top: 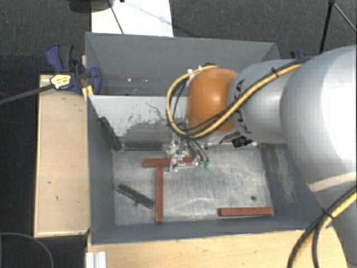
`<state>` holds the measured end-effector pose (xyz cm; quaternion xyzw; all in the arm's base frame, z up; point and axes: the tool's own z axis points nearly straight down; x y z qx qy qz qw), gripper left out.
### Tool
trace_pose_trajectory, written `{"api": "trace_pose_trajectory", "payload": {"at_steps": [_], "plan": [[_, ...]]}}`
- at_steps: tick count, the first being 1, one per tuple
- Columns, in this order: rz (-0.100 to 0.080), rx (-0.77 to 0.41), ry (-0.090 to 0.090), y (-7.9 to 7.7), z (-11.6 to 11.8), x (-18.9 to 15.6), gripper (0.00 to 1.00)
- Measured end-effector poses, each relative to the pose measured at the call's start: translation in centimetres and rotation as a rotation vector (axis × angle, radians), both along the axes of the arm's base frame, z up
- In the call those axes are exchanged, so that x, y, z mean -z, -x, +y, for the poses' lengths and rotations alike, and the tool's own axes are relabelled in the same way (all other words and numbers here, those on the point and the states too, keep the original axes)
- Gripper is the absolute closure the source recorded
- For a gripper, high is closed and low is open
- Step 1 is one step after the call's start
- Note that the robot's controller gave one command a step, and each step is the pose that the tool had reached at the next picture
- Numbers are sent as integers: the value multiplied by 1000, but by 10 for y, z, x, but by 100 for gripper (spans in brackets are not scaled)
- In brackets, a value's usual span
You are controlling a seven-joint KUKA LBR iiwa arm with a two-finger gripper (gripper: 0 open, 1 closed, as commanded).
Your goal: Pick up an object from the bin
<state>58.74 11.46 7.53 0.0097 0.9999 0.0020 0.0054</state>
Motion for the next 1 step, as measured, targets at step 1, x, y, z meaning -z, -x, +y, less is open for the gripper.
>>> {"api": "trace_pose_trajectory", "payload": {"at_steps": [1], "plan": [[2,3,2,25,-4,-176,100]]}}
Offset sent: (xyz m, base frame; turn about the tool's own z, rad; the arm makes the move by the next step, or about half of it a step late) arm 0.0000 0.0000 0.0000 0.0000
